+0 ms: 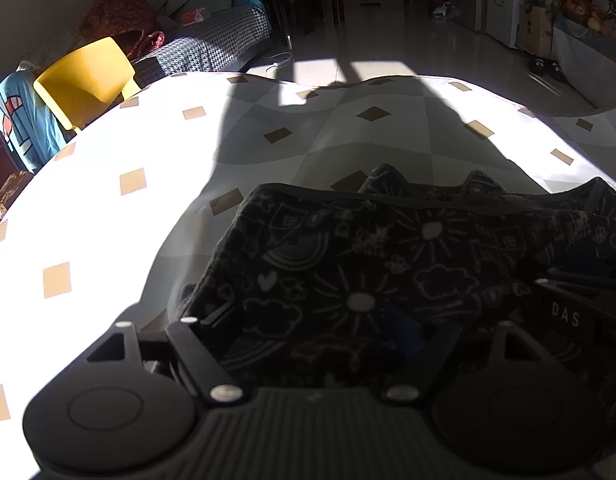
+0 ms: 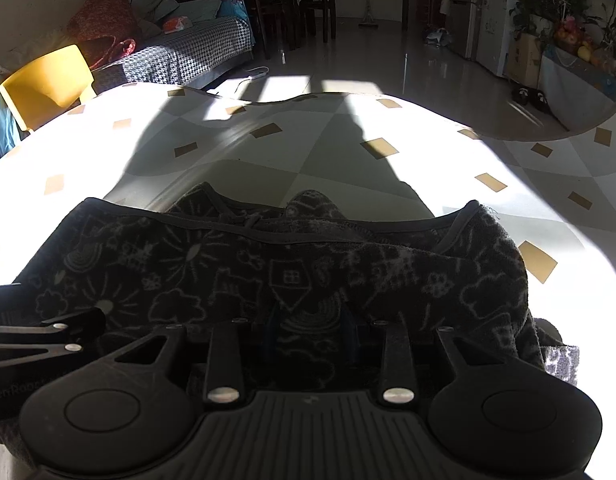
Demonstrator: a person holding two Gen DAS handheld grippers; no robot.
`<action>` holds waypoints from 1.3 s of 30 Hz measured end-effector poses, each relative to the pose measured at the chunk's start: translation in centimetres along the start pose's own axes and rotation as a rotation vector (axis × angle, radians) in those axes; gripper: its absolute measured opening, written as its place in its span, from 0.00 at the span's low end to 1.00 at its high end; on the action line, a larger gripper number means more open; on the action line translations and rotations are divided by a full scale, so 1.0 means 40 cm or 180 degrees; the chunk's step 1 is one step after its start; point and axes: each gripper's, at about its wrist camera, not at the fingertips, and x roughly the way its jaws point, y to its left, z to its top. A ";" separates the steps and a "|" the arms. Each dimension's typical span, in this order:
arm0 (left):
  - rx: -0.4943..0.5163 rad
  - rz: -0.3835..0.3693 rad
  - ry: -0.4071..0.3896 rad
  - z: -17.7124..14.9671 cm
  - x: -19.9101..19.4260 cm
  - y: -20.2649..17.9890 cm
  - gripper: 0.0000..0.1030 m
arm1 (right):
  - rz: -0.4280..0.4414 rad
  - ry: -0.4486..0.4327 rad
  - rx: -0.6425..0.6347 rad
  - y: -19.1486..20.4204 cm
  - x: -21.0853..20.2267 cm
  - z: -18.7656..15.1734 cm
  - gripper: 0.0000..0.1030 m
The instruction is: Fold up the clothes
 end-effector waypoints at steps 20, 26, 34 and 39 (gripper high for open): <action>0.0012 0.0031 0.0130 -0.020 0.022 -0.016 0.79 | -0.0494 -0.0049 0.0321 0.017 0.013 0.027 0.38; 0.0047 0.0082 0.0167 -0.032 0.050 -0.023 0.84 | -0.0616 0.0020 0.0298 -0.002 -0.054 -0.015 0.38; -0.0062 0.0111 0.0187 -0.035 0.070 -0.012 0.94 | -0.0556 0.0124 0.0020 0.006 -0.136 -0.088 0.40; -0.0011 0.0152 0.0159 -0.051 0.065 -0.020 0.95 | -0.0544 0.0165 -0.0370 0.022 -0.126 -0.147 0.41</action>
